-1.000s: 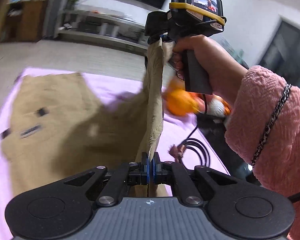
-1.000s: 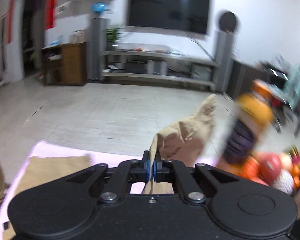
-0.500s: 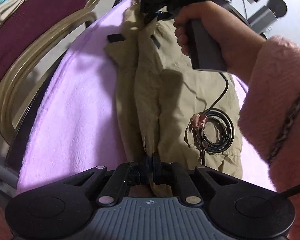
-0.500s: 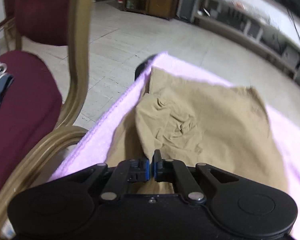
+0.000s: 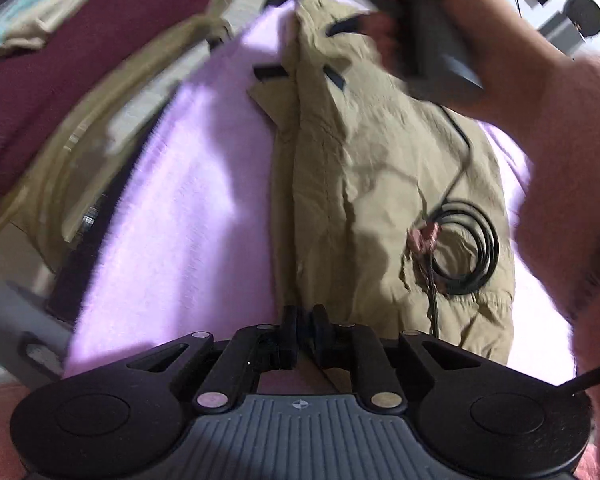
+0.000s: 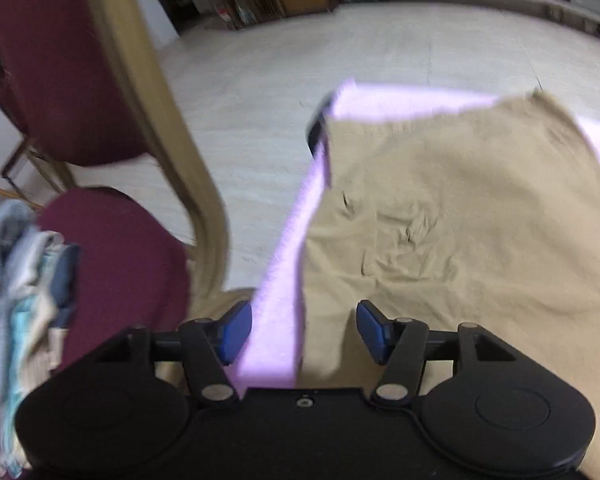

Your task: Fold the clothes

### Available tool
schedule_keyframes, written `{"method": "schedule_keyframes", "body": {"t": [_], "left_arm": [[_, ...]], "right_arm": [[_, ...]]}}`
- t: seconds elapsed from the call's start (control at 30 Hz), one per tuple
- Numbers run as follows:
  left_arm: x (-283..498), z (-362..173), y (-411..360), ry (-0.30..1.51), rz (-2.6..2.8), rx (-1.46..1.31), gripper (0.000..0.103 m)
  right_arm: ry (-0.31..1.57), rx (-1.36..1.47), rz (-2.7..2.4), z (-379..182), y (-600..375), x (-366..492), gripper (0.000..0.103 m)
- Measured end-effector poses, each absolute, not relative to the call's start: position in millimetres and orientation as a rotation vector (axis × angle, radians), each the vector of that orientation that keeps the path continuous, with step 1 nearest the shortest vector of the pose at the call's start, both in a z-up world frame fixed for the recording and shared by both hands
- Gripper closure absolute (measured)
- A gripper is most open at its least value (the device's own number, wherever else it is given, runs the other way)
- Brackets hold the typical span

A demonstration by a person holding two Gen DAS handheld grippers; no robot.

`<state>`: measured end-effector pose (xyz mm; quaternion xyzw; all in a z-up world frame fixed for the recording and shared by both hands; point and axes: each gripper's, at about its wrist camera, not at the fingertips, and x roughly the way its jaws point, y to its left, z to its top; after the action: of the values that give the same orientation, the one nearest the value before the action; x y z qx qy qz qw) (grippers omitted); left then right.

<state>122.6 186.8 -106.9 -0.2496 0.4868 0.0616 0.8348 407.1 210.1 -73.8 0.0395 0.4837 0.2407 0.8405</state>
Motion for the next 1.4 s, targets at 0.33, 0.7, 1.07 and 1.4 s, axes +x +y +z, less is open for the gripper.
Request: {"method": "schedule_keyframes", "body": {"t": [0.33, 0.7, 1.07, 1.4], "left_arm": [[98.3, -69.4, 184.2, 0.721, 0.118, -0.502, 0.089], [143.8, -95.1, 128.2, 0.78, 0.064, -0.376, 0.082], [159.4, -111.8, 184.0, 0.77, 0.243, -0.502, 0.073], [174.9, -120.2, 174.8, 0.792, 0.211, -0.447, 0.082]], "right_arm": [[0.68, -0.057, 0.409, 89.7, 48.2, 345.9, 0.04], [0.696, -0.051, 0.325, -7.3, -65.2, 301.4, 0.025], [1.041, 0.469, 0.66, -93.7, -50.3, 325.0, 0.083], [1.152, 0.356, 0.619, -124.4, -34.9, 313.7, 0.077]]}}
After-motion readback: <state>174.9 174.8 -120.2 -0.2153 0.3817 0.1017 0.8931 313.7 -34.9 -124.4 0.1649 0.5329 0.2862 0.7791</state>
